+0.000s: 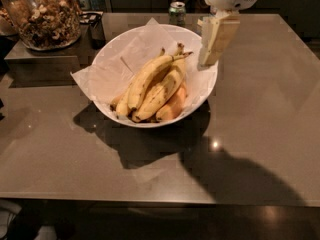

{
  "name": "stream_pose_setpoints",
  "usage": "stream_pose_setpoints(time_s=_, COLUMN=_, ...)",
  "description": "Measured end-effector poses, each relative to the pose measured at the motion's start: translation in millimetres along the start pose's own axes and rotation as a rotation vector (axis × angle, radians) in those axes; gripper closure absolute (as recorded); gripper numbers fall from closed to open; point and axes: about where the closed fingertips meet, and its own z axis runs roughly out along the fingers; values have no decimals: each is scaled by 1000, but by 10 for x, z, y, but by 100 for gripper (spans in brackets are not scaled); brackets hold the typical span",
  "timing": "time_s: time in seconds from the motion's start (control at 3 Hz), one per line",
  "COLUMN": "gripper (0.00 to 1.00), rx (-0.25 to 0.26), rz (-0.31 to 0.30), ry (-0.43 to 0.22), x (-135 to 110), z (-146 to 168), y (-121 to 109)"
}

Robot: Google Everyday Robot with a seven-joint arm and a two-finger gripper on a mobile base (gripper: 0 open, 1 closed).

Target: Pick banana from white bowl

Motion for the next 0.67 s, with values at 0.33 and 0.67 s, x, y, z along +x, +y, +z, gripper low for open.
stream_pose_setpoints(time_s=0.33, gripper=22, rx=8, rz=-8, ry=-15, x=-51, z=46, y=-34)
stream_pose_setpoints(time_s=0.67, gripper=21, rx=3, rz=-27, ry=-61, x=-150, z=195, y=-100)
